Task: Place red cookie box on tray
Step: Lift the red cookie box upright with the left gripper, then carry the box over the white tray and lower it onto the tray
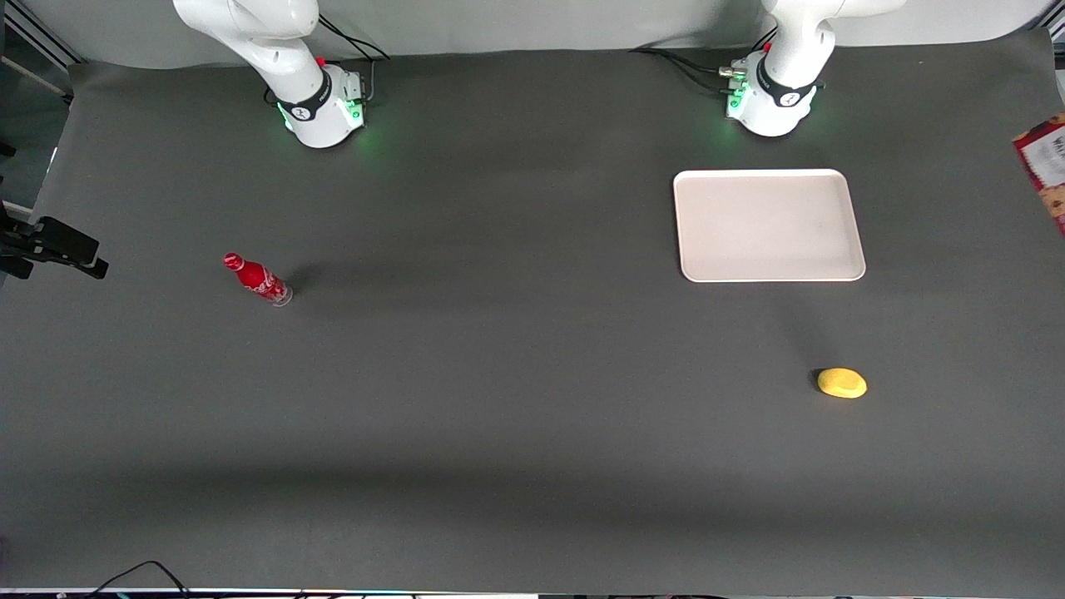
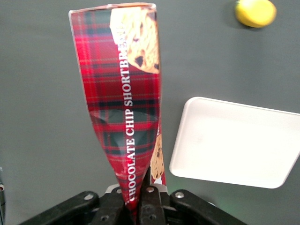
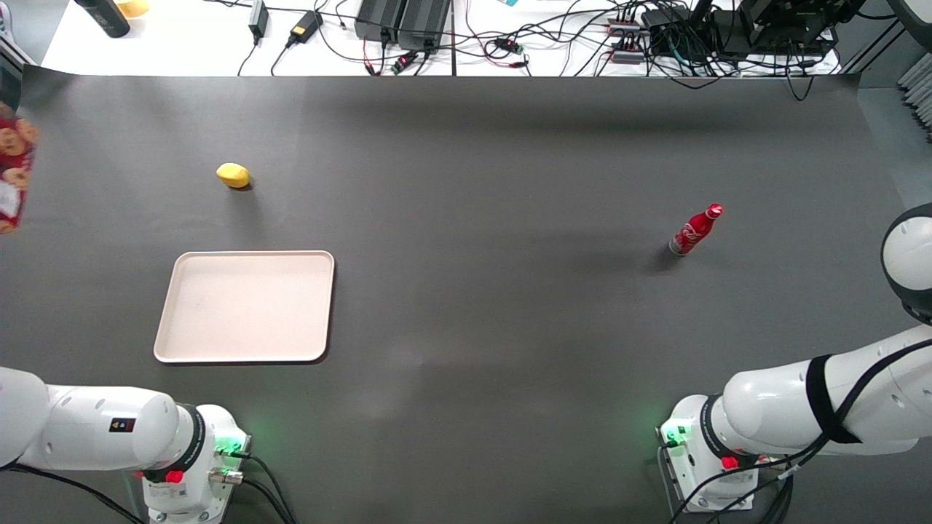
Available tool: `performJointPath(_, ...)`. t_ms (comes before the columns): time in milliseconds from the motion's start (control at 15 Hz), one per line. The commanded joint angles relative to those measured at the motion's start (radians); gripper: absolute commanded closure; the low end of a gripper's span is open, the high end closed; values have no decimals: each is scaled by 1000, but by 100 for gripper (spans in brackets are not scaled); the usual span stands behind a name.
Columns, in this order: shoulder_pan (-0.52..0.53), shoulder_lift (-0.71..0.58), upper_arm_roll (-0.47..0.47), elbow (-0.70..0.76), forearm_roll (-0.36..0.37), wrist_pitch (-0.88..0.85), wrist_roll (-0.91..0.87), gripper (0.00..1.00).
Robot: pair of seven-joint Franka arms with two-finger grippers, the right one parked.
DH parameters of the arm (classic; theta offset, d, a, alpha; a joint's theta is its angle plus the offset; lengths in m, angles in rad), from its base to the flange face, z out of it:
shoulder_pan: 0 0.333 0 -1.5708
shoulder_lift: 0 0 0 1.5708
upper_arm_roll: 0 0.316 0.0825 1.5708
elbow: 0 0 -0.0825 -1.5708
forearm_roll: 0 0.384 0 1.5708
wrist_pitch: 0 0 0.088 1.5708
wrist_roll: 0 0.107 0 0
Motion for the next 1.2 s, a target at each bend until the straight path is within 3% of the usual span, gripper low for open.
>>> performJointPath(0,-65,-87,-95,-82,29,-13,-119,100)
performJointPath(200,-131,-134,-116,-196,29,43,-183,100)
performJointPath(733,-122,-393,-178,-688,68,393,-183,100)
performJointPath(1000,-122,-406,-179,-826,69,528,-190,100)
performJointPath(1133,-122,-394,-179,-907,119,646,-199,100)
